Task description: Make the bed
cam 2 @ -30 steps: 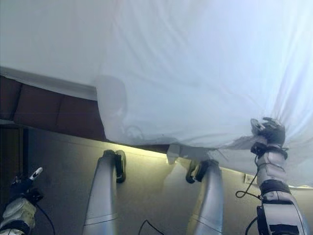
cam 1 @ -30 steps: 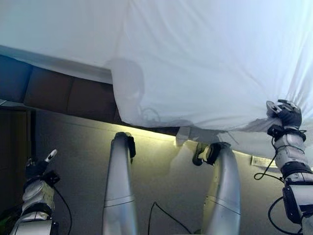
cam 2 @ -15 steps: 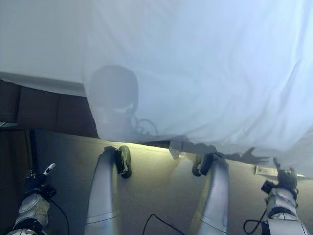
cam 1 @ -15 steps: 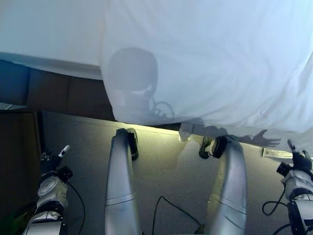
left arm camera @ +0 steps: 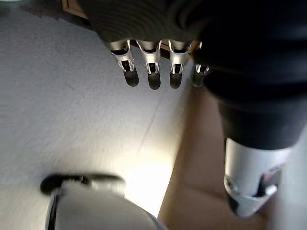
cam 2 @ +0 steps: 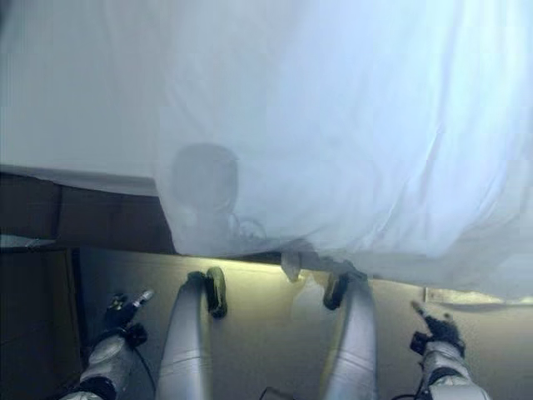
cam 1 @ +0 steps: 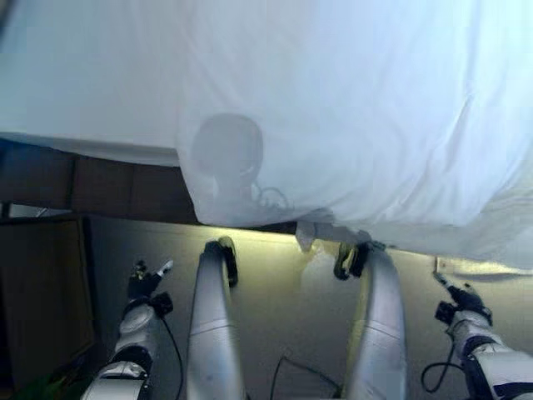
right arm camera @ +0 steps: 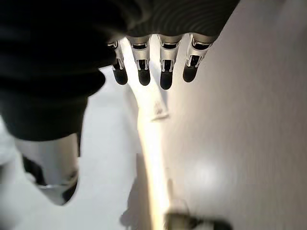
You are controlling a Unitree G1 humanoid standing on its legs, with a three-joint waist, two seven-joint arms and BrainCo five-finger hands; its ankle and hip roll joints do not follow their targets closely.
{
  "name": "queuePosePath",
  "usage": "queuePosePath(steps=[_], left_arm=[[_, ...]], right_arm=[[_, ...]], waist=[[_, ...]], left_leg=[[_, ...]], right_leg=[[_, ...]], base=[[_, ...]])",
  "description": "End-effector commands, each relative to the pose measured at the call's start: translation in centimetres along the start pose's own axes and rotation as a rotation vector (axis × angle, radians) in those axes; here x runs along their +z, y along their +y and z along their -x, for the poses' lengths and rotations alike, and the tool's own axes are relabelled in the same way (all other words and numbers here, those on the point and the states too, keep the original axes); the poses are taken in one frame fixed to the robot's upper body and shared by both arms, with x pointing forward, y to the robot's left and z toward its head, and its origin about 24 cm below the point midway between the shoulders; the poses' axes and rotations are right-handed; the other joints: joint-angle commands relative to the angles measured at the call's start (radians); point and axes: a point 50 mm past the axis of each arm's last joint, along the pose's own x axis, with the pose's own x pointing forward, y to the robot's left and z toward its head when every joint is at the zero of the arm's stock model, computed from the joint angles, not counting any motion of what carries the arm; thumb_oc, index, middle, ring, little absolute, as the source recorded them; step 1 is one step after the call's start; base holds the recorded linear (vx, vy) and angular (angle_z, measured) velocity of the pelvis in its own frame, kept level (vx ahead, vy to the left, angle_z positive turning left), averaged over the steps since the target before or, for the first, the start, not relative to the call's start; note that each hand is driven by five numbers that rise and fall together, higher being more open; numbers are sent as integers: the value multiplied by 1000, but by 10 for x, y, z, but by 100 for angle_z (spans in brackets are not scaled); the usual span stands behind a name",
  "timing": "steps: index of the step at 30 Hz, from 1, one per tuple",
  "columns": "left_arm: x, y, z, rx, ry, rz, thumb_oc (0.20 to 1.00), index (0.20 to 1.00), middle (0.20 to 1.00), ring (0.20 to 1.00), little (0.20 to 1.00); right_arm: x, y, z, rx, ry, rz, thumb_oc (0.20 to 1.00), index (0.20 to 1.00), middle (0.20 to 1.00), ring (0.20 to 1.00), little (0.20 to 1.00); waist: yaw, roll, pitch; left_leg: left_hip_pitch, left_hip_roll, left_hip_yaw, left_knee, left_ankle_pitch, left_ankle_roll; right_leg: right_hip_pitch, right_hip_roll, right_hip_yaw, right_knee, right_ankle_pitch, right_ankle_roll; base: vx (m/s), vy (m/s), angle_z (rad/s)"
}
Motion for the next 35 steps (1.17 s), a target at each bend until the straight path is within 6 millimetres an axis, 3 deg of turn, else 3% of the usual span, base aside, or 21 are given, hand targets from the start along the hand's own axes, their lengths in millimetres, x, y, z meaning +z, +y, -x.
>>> queuePosePath(steps=[1,2,3,4,5,7,8,9,11,12,13,16,19,24,35], left_arm=[[-15,31,5,52,20,-150,1000,1000,1000,1000,1000],[-25,31,9,32,54,-148,1000,1000,1000,1000,1000],[-34,34,14,27,81,-156,1000,1000,1000,1000,1000],[-52,35,23,-12,127,-208,1000,1000,1000,1000,1000],[-52,35,23,-12,128,-209,1000,1000,1000,1000,1000],[-73,46,35,4,204,-224,1000,1000,1000,1000,1000],[-73,46,35,4,204,-224,1000,1000,1000,1000,1000],[-86,50,44,9,243,-254,1000,1000,1000,1000,1000],[-91,51,48,8,255,-268,1000,1000,1000,1000,1000],[-101,48,56,-39,270,-362,1000,1000,1000,1000,1000],[-105,47,59,-70,272,-424,1000,1000,1000,1000,1000],[-118,45,69,-129,308,-503,1000,1000,1000,1000,1000],[-124,42,73,-142,338,-506,1000,1000,1000,1000,1000],[-131,33,78,-213,370,-547,1000,1000,1000,1000,1000],[-133,23,79,-309,366,-614,1000,1000,1000,1000,1000]], right_arm=[[-20,-24,2,-36,23,107,1000,1000,1000,1000,1000],[-25,-23,4,-18,25,157,1000,1000,1000,1000,1000],[-35,-25,6,-1,49,197,1000,1000,1000,1000,1000],[-56,-33,11,-1,112,253,1000,1000,1000,1000,1000],[-56,-33,11,-1,112,253,1000,1000,1000,1000,1000],[-87,-29,23,33,181,287,1000,1000,1000,1000,1000],[-87,-29,23,33,181,287,1000,1000,1000,1000,1000],[-104,-23,30,65,219,314,1000,1000,1000,1000,1000],[-111,-20,34,84,233,336,1000,1000,1000,1000,1000],[-120,-9,40,155,229,406,1000,1000,1000,1000,1000],[-125,-5,44,194,230,455,1000,1000,1000,1000,1000],[-139,-1,52,245,263,490,1000,1000,1000,1000,1000],[-143,12,57,301,253,517,1000,1000,1000,1000,1000],[-147,11,59,312,278,553,1000,1000,1000,1000,1000],[-152,6,60,328,315,587,1000,1000,1000,1000,1000]], waist=[[3,-15,-8],[7,-17,-23],[14,-12,-42],[22,-5,-91],[21,-5,-89],[36,-2,-175],[35,-1,-176],[43,-3,-237],[46,-1,-266],[55,-4,-328],[61,-5,-349],[71,-5,-408],[77,-16,-431],[79,-22,-464],[73,-27,-478]], left_leg=[[218,-4,30,-247,112,52],[279,-3,44,-323,165,51],[350,1,48,-393,187,44],[464,1,62,-518,229,27],[470,1,62,-521,230,27],[620,2,82,-699,311,3],[621,1,81,-706,316,3],[696,6,89,-793,366,-9],[726,7,90,-835,404,-20],[779,8,109,-905,432,-32],[802,8,117,-932,445,-39],[855,10,133,-987,444,-43],[866,9,127,-985,437,-39],[888,2,128,-989,415,-35],[909,-8,125,-974,386,-25]], right_leg=[[249,2,-49,-207,46,27],[320,5,-77,-292,99,25],[402,11,-106,-361,115,34],[530,18,-149,-484,158,52],[536,19,-150,-488,160,52],[698,41,-209,-660,225,75],[701,42,-212,-667,230,75],[778,54,-240,-759,275,90],[818,64,-260,-813,303,97],[872,71,-286,-894,350,117],[894,77,-293,-923,368,123],[949,89,-312,-983,374,132],[971,91,-325,-978,364,131],[992,88,-326,-980,358,130],[1015,81,-318,-970,356,132]], base=[[101,-31,-2],[154,-37,-4],[274,-25,-3],[272,-11,1],[280,-8,4],[268,-6,13],[283,-12,12],[119,-8,5],[149,0,-2],[141,6,-2],[115,6,-1],[25,1,0],[-7,-2,-1],[6,13,2],[1,1,0]])
